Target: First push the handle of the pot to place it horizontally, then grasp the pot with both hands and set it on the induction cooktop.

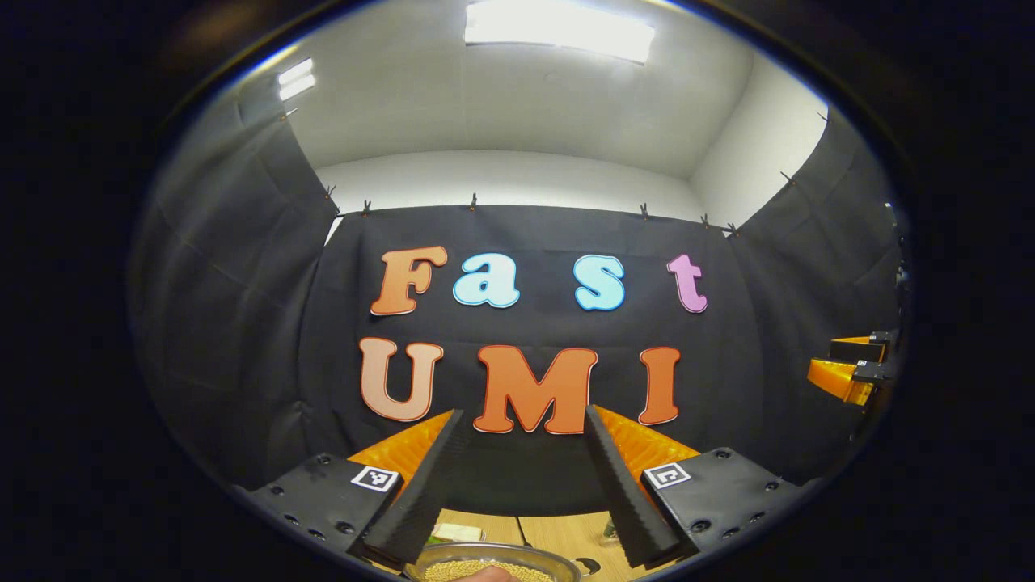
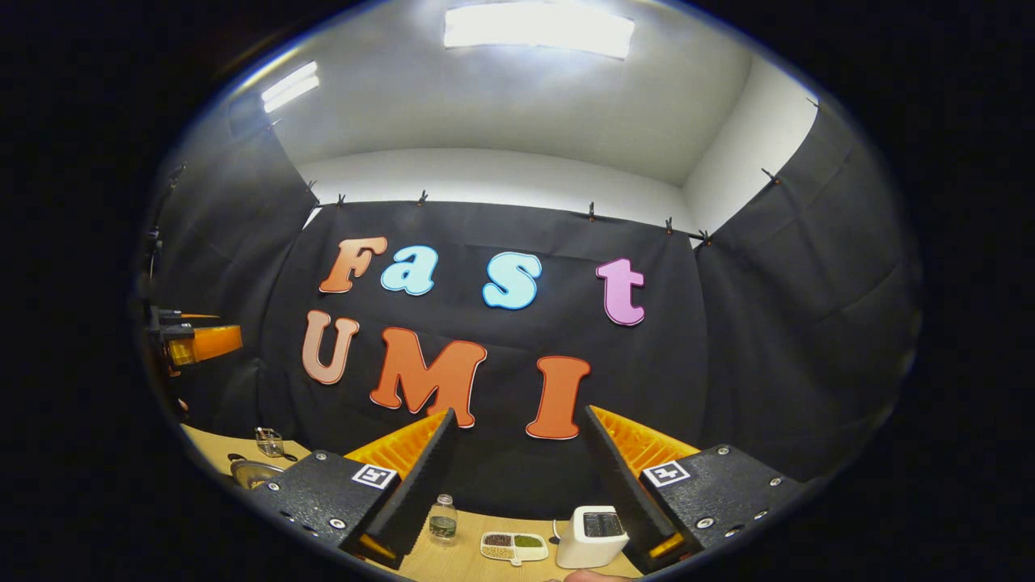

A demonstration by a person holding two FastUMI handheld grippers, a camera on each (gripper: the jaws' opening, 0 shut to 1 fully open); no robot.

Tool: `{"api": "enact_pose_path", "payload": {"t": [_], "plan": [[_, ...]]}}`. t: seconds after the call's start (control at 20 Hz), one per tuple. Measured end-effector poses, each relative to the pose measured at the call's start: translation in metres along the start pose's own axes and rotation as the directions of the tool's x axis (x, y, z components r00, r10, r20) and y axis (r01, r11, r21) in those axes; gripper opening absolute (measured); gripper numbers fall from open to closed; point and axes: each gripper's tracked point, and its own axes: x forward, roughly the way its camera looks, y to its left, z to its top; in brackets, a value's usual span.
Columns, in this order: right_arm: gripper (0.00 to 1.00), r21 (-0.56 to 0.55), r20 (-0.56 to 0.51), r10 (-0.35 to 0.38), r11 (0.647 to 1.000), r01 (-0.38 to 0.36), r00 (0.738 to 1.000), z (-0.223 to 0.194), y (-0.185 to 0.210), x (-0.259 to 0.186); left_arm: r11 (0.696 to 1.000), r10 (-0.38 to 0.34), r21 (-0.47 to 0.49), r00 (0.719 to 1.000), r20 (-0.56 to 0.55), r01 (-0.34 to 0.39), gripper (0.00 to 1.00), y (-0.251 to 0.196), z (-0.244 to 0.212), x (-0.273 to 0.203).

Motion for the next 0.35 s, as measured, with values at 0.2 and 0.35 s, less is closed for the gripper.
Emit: {"api": "enact_pose_path", "payload": {"t": [0.2,0.35], "plan": [[0.95,0.0,-0.004,0.004,1.0,-0.004,1.0,0.0,0.0,-0.001,1.0,0.02,-0.008,1.0,0.021,-0.02,0.97,0.007,0.002,-0.003],[0.95,0.002,0.004,0.001,1.0,-0.001,1.0,0.003,0.001,-0.002,0.999,0.038,0.0,0.999,0.025,-0.038,0.97,0.013,0.004,-0.005]]}}
